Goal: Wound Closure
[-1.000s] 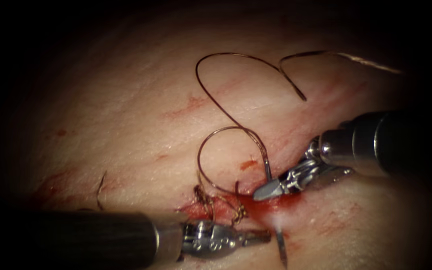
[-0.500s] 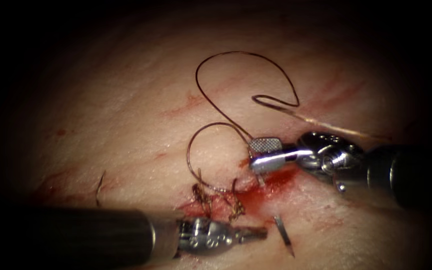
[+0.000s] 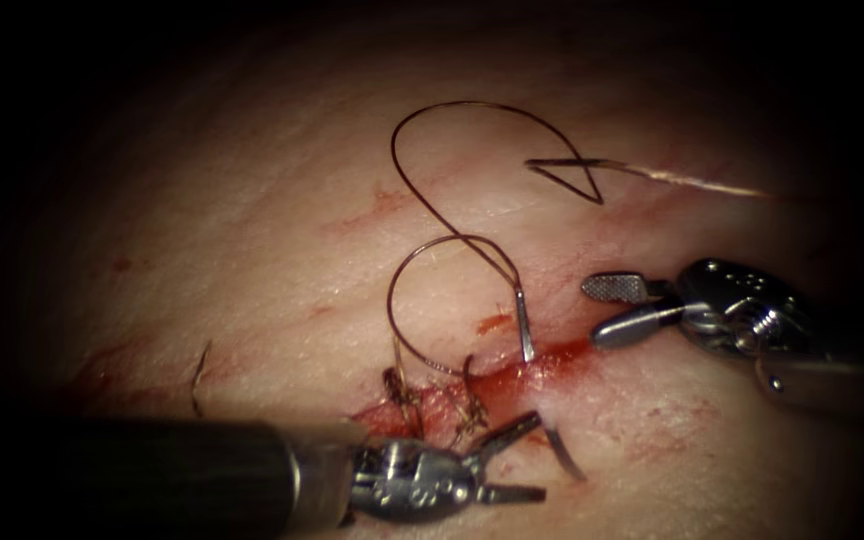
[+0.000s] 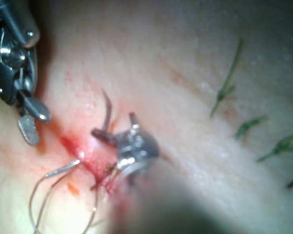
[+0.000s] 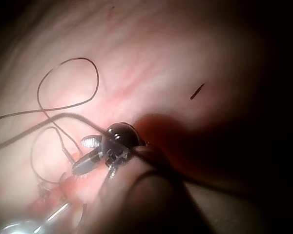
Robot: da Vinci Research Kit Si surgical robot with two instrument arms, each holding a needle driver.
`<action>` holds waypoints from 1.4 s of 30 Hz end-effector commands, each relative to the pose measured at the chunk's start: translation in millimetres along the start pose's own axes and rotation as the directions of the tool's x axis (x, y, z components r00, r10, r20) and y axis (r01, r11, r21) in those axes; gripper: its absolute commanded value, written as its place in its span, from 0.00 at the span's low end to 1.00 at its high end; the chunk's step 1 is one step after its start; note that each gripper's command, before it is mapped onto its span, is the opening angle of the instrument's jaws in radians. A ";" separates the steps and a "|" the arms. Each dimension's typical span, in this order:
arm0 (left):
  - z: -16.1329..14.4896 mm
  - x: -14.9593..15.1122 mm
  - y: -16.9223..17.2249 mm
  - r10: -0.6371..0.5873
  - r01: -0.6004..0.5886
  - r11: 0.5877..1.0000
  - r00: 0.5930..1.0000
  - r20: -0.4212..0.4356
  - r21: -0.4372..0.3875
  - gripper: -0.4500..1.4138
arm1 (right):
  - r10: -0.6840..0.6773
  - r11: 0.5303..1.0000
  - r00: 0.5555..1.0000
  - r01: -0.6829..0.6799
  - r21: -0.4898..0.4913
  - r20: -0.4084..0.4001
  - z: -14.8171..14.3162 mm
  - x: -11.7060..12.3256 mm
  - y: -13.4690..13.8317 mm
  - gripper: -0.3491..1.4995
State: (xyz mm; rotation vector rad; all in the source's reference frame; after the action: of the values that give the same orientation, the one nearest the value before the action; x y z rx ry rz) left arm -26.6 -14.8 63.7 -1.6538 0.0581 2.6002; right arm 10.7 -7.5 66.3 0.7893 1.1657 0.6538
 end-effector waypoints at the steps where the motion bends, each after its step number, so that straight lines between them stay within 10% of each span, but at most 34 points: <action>1: 0.7 0.0 0.6 0.005 -0.005 1.000 1.000 -0.005 0.005 0.67 | 0.005 1.000 1.000 -0.005 -0.004 -0.001 0.1 -1.1 0.1 0.92; 12: 3.4 0.9 -0.2 0.036 -0.036 0.999 0.999 -0.009 0.019 0.62 | -0.003 1.000 1.000 0.003 -0.002 0.003 -0.6 -2.7 -0.8 0.91; 14: 3.6 0.5 -0.6 0.038 -0.037 0.999 0.999 -0.011 0.017 0.48 | -0.002 1.000 1.000 0.002 -0.011 0.000 -0.7 -2.8 -1.4 0.91; 17: 3.6 0.3 -0.4 0.040 -0.039 0.999 0.999 -0.013 0.015 0.00 | 0.001 1.000 1.000 -0.001 -0.014 -0.001 -0.8 -2.8 -1.7 0.91; 31: 1.3 2.2 -0.2 -0.133 0.134 0.988 0.991 0.016 -0.073 0.00 | 0.036 0.994 0.999 -0.040 -0.106 -0.032 -2.3 -2.8 -2.7 0.94; 37: -1.3 5.5 -1.9 -0.374 0.358 0.910 0.927 -0.041 -0.209 0.00 | 0.034 0.994 0.999 -0.037 -0.104 -0.031 -2.3 -3.6 -4.2 0.94; 42: -1.8 7.8 -1.0 -0.615 0.558 0.727 0.789 -0.017 -0.399 0.00 | 0.064 0.993 0.997 -0.067 -0.100 -0.034 -2.1 -3.9 -5.4 0.94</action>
State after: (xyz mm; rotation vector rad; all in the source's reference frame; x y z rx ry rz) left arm -27.7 -13.4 55.0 -1.6166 -0.9150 2.0344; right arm 7.2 -12.7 62.9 0.7309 1.1270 0.7756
